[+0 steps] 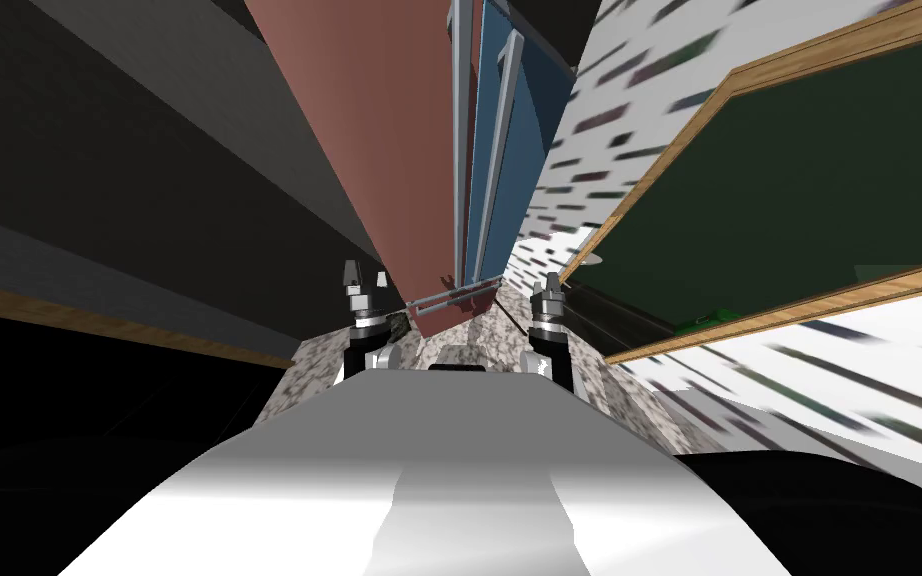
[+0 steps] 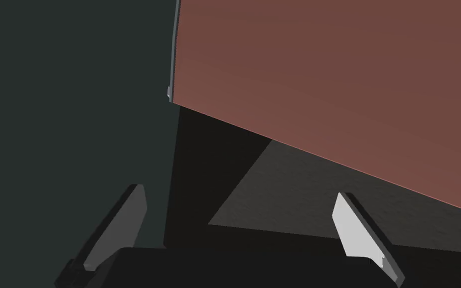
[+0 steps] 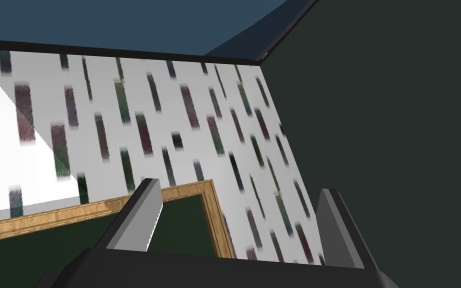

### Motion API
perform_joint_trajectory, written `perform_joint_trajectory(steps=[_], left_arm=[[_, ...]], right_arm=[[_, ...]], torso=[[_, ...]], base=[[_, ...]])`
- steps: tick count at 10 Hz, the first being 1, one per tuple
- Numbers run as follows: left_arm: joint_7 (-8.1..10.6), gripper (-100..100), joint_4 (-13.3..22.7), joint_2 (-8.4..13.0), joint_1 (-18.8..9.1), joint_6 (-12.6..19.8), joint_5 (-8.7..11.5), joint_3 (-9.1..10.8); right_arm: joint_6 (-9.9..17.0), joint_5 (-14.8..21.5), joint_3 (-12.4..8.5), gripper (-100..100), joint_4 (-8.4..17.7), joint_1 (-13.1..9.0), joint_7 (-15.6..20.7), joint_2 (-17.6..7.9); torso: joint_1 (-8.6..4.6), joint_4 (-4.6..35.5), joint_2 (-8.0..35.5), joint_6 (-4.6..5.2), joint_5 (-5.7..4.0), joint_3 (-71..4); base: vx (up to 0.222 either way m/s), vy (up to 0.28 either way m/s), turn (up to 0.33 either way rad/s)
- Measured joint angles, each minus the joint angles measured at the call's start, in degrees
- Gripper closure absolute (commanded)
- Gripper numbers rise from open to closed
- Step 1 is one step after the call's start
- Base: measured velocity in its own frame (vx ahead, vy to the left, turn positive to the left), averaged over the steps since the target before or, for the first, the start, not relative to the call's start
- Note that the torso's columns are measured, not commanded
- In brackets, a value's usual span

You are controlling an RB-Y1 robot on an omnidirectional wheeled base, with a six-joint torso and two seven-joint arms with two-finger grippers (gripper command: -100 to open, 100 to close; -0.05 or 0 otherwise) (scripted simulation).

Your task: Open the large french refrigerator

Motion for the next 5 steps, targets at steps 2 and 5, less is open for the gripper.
perform_joint_trajectory(steps=[2,5], left_arm=[[0.0,0,0.0,0.0,0.0,0.0,0.0,0.0],[0.0,0,-0.01,0.0,0.0,0.0,0.0,0.0]], right_arm=[[0.0,0.0,0.0,0,0.0,0.0,0.0,0.0],[0.0,0.0,0.0,0,-0.01,0.0,0.0,0.0]], torso=[[0.0,6.0,5.97,0.0,0.0,-12.0],[0.0,18.46,18.45,0.0,0.0,-36.92]], base=[[0.0,0.0,0.0],[0.0,0.0,0.0]])
